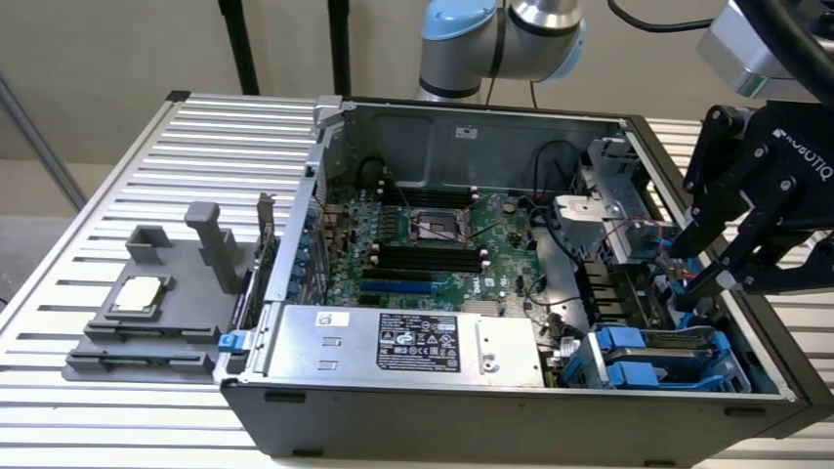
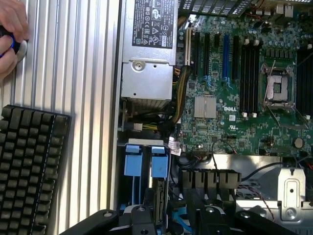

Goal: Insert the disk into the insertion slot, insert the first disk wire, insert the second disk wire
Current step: 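Insert the second disk wire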

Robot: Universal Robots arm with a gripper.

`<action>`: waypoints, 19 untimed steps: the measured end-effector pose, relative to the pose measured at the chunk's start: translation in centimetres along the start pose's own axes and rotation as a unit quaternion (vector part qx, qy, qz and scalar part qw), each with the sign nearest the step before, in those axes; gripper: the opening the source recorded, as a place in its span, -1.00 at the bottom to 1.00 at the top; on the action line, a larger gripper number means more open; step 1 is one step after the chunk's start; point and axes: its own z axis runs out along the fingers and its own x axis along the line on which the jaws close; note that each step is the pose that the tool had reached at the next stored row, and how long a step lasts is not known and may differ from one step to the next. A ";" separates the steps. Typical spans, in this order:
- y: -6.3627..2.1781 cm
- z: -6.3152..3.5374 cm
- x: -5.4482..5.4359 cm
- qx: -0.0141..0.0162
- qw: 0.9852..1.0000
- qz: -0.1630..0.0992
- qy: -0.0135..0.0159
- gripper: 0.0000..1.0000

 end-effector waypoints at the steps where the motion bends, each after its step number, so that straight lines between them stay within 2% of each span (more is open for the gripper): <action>1: -0.12 0.01 0.0 0.000 1.000 0.000 0.000 -0.21; 4: -0.83 0.04 -0.3 0.000 1.000 0.000 0.000 -0.21; 7: -1.97 0.22 -0.7 0.000 1.000 0.000 0.000 -0.21; 12: -3.76 1.03 -1.1 0.000 1.000 0.000 0.001 -0.21; 19: -4.71 2.27 -1.0 0.000 1.000 0.000 0.001 -0.21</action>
